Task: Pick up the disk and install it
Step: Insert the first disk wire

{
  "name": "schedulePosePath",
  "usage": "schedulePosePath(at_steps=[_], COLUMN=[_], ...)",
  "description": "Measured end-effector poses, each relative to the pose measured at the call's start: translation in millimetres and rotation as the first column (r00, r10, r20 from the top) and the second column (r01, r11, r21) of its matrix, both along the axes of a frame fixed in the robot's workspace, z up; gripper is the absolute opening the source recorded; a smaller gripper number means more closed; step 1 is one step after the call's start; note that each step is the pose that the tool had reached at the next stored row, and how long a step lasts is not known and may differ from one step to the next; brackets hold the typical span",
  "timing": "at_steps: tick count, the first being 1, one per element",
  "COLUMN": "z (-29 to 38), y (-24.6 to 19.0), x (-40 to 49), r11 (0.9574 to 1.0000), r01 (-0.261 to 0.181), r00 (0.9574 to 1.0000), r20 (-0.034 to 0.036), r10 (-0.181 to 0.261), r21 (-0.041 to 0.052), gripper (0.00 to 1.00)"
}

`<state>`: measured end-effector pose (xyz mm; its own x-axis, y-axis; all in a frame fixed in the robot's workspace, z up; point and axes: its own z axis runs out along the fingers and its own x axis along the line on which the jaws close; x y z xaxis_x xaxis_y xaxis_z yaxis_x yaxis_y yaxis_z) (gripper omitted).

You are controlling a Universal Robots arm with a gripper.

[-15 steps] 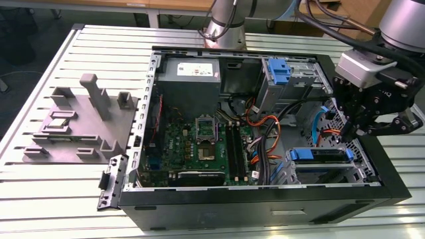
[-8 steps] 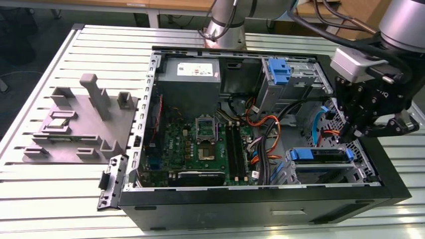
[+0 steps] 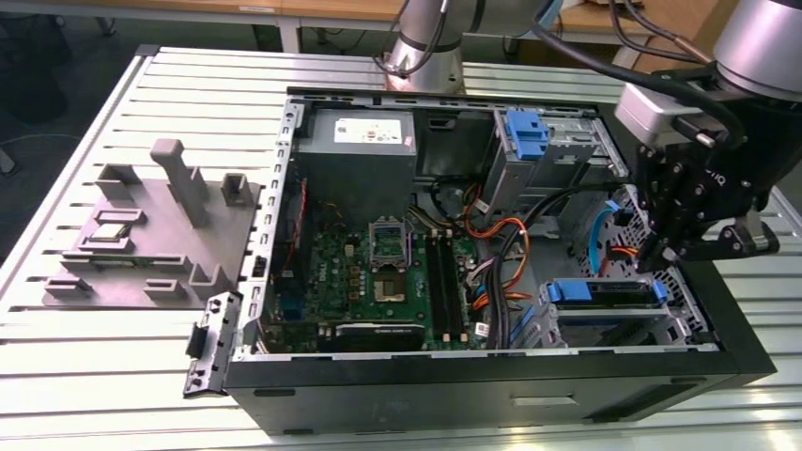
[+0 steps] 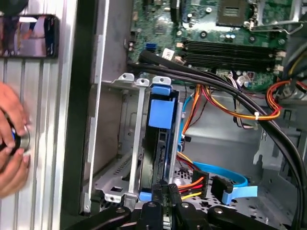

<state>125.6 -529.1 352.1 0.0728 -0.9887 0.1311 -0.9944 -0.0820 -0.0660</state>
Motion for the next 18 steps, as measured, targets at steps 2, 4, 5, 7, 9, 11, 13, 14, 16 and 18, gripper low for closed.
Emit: schedulePosePath(at_steps=[2, 4, 5, 7, 9, 11, 13, 14, 16, 18], z=[-0.2, -0.7, -0.9, -1.4, -2.3, -3.3, -4.1, -4.5, -5.3, -6.6], y=[0.0, 0.0, 0.0, 0.0, -0.1, 0.0, -0.6, -1.3, -3.1, -4.3], x=[0.0, -0.3, -0.5, -1.3, -1.5, -1.6, -1.5, -1.5, -1.5, -1.5], r11=[0.9996, 0.9986, 0.9980, 0.9968, 0.9953, 0.9939, 0.9930, 0.9927, 0.9924, 0.9923], r01=[0.028, 0.054, 0.063, 0.080, 0.097, 0.110, 0.117, 0.120, 0.122, 0.123], r00=[0.9996, 0.9986, 0.9980, 0.9968, 0.9953, 0.9939, 0.9931, 0.9928, 0.9925, 0.9924], r20=[0.0000, 0.0000, 0.0000, 0.0000, -0.0004, -0.0010, -0.0025, -0.0046, -0.0083, -0.0131], r10=[-0.028, -0.054, -0.063, -0.080, -0.097, -0.110, -0.117, -0.120, -0.122, -0.123], r21=[0.0000, 0.0002, 0.0001, 0.0002, 0.0037, 0.0071, 0.0135, 0.0154, 0.0159, 0.0155], gripper=[0.17, 0.17, 0.17, 0.17, 0.17, 0.17, 0.17, 0.17, 0.17, 0.17])
